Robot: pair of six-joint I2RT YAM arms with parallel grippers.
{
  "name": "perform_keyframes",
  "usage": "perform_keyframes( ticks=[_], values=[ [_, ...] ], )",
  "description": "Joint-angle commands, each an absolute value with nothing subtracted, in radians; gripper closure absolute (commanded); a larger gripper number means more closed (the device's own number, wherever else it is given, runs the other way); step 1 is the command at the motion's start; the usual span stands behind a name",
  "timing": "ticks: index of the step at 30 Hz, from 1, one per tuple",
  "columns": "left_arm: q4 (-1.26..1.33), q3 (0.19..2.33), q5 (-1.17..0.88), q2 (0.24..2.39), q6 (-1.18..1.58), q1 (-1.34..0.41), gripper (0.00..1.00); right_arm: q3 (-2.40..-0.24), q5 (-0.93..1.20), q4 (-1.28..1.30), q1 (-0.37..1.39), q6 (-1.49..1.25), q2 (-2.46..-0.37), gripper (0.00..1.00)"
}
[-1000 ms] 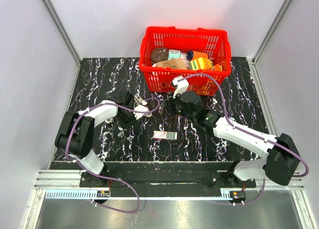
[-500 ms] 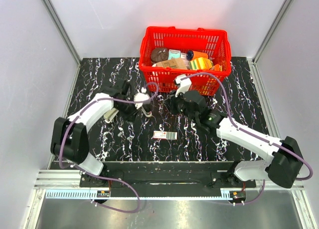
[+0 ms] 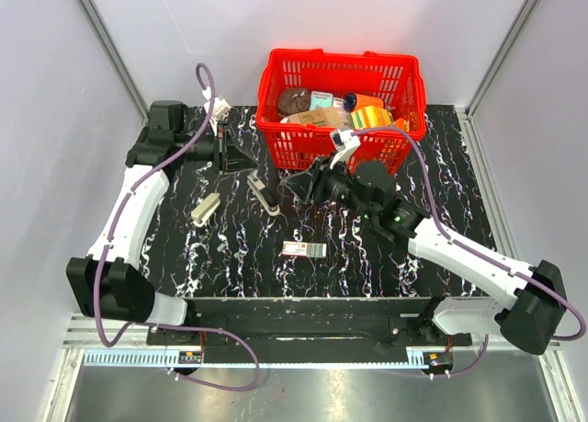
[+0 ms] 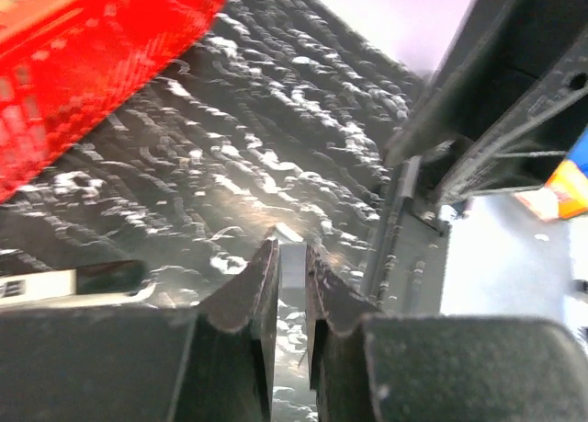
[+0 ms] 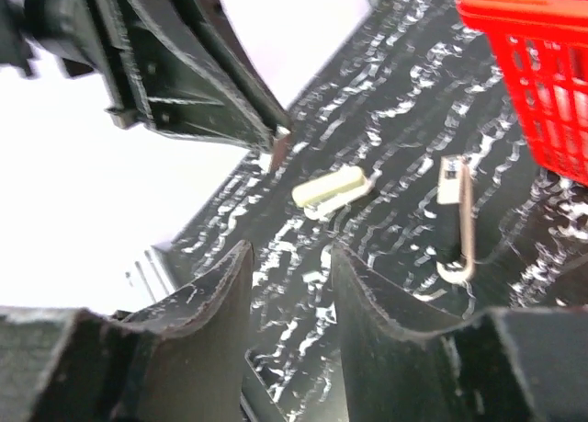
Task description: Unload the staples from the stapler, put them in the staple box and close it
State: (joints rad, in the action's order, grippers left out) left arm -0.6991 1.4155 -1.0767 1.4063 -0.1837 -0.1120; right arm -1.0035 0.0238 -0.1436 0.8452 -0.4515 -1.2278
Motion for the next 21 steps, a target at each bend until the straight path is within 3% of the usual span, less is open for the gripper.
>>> perform_keyframes(
  ticks=[1, 4, 6, 11, 16, 21],
  values=[
    [-0.167, 1.298, -1.362, 1.332, 0.361, -0.112, 0.93, -0.996, 0.19, -0.383, 0.816, -0.61, -1.204, 0.52],
    [0.536, 1.108, -1.359, 1.276, 0.856, -0.11, 0.92, -0.994, 0.222, -0.443, 0.808, -0.658, -1.219, 0.48],
    [0.753, 1.072, -1.35, 1.282, 1.059, -0.112, 0.92, -0.996, 0.235, -0.468, 0.808, -0.676, -1.232, 0.45],
    [0.963, 1.043, -1.327, 1.307, 1.247, -0.112, 0.92, -0.991, 0.267, -0.532, 0.807, -0.721, -1.259, 0.43],
    [1.337, 1.005, -1.296, 1.371, 1.561, -0.112, 0.92, -1.0, 0.271, -0.561, 0.805, -0.745, -1.281, 0.47],
    [1.385, 0.992, -1.282, 1.39, 1.598, -0.11, 0.92, -1.017, 0.278, -0.583, 0.804, -0.756, -1.299, 0.5]
  ],
)
